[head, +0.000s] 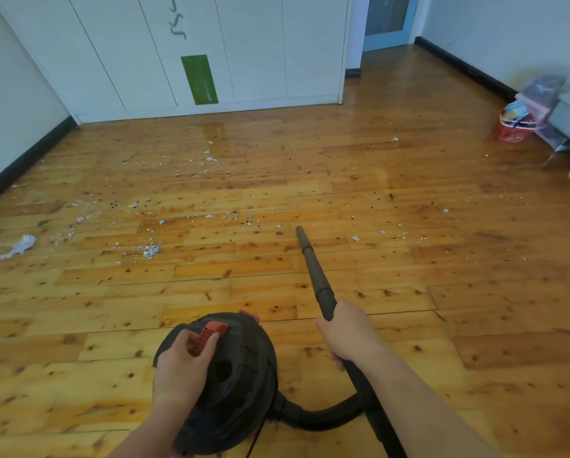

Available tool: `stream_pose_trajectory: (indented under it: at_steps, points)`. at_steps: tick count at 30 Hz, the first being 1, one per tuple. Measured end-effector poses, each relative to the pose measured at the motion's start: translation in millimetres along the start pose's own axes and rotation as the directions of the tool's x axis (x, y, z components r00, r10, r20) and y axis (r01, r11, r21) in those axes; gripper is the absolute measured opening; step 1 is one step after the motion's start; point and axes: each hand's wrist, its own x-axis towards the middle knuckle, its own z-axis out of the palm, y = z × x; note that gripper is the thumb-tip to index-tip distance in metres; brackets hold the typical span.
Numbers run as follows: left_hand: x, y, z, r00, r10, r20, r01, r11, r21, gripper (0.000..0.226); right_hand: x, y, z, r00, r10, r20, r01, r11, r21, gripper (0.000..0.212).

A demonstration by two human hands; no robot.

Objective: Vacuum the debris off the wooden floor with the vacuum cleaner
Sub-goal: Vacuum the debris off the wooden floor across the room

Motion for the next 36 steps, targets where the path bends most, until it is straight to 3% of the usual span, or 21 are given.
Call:
stream_pose_trajectory:
  at_steps: [9, 19, 36]
  points:
    - [0.7, -1.5, -0.3, 1.000, -0.007, 0.006, 0.007, 1.000, -0.015, 0.030, 0.5, -2.6, 12.1, 0.999, -0.033, 0.028, 0.032, 0.999, 0.020, 0.031]
    - [1.4, -1.9, -1.4, 1.000, -0.014, 0.017, 0.014, 1.000, -0.002, 0.032, 6.5, -11.5, 26.1, 0.994, -0.068, 0.091, 0.065, 0.997, 0.044, 0.066]
    - [4.1, -1.3, -3.5, 0.999, -0.005, 0.041, 0.005, 1.000, -0.001, 0.031, 16.2, -21.5, 30.4, 0.998, -0.042, 0.040, 0.043, 0.999, -0.020, 0.045]
